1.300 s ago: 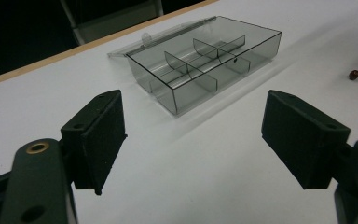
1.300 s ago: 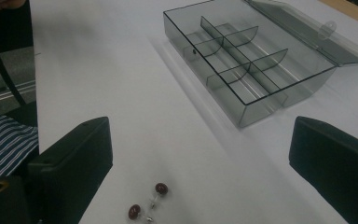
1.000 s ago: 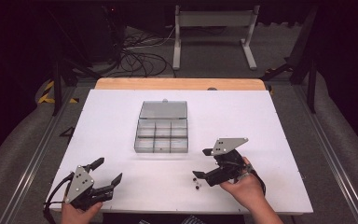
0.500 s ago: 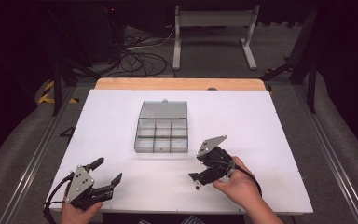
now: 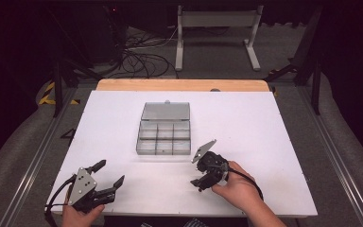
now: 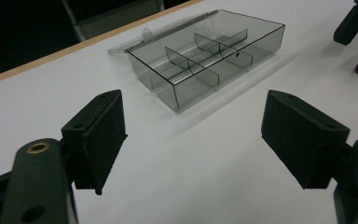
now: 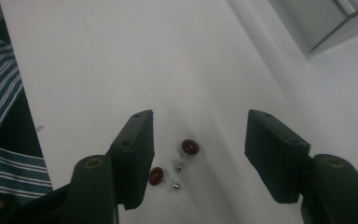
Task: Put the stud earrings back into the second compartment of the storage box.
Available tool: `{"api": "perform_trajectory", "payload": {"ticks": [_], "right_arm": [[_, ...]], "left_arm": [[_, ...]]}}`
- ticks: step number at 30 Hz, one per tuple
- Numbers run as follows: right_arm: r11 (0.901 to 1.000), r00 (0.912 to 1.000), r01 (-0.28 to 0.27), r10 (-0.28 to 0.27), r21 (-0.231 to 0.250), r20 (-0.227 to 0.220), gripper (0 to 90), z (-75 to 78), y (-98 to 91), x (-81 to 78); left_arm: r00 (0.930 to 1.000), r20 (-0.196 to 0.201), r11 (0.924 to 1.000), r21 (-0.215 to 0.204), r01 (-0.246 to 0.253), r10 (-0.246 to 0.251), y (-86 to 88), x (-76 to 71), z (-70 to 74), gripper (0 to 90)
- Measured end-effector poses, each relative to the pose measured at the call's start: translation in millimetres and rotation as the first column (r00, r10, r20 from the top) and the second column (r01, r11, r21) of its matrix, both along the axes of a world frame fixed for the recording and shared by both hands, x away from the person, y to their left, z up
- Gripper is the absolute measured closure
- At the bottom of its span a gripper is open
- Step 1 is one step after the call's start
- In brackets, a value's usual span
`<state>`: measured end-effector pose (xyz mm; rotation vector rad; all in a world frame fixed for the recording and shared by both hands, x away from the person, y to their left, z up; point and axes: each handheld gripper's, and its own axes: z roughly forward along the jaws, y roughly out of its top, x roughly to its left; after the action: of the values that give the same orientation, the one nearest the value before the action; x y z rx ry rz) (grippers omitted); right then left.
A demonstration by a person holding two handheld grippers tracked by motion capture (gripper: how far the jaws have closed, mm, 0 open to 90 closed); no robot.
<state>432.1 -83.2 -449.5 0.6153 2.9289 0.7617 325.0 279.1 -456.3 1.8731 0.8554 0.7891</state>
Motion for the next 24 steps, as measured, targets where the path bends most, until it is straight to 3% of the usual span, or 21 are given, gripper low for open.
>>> {"api": "perform_trajectory", "payload": {"ticks": [7,12,13,14,20,24], "right_arm": [[0.9984,0.9992,0.021,-0.023,-0.053,-0.034,58.8,-10.4,5.5,0.7],[0.9967,0.9986,0.039,-0.041,-0.071,-0.032,66.4,-13.3,7.3,0.5],[0.9961,0.9986,0.043,-0.045,-0.078,-0.026,69.3,-13.0,7.5,0.2],[0.995,0.9982,0.053,-0.055,-0.085,-0.024,79.5,-12.7,7.8,-0.1],[0.9948,0.9979,0.057,-0.06,-0.084,-0.025,81.3,-12.0,9.8,-1.6],[0.9964,0.9986,0.053,-0.054,-0.066,-0.003,81.3,-7.4,9.9,-1.7]], "left_arm": [[1.0,0.003,1.0,0.008,0.001,-0.001,-1.6,-0.1,-0.2,22.5],[1.0,0.0,0.9999,0.017,0.002,-0.002,-2.0,0.0,-0.4,22.7],[1.0,0.001,0.9998,0.017,0.002,-0.002,-2.0,-0.1,-0.3,22.9],[1.0,0.001,0.9998,0.018,0.001,-0.001,-1.9,-0.2,-0.2,23.0],[1.0,0.007,0.9997,0.023,-0.003,0.003,-1.9,0.0,-0.1,23.1],[1.0,0.005,0.9998,0.018,-0.005,0.004,-1.7,-0.2,-0.1,23.1]]}}
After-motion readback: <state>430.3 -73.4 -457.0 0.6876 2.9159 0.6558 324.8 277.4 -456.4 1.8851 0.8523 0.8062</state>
